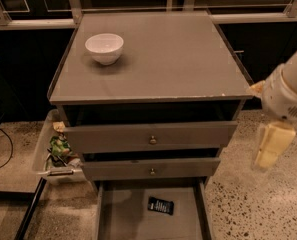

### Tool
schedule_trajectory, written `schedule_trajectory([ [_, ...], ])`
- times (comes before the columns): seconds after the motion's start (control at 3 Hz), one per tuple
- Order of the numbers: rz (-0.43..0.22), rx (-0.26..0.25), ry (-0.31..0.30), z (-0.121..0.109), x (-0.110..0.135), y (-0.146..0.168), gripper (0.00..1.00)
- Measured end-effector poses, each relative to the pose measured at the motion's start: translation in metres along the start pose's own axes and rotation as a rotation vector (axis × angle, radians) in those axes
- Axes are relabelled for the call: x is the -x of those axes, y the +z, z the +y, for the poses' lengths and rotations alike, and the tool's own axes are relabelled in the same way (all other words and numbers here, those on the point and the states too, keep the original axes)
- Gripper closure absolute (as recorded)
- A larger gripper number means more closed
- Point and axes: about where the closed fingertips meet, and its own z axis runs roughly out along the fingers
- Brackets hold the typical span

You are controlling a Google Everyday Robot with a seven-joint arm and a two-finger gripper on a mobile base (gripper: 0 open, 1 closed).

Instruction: Pick rxbar blueberry from bottom drawer and place on counter

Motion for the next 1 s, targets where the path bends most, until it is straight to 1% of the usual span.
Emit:
schedule_trajectory([
  [0.33, -0.05, 0.04, -0.031, 0.017, -0.024, 0.062, 0.0],
  [0.67, -0.01, 0.08, -0.052, 0.029, -0.038, 0.105, 0.0],
  [1.0, 0.001, 0.084, -0.047, 0.031, -0.041, 0.108, 0.0],
])
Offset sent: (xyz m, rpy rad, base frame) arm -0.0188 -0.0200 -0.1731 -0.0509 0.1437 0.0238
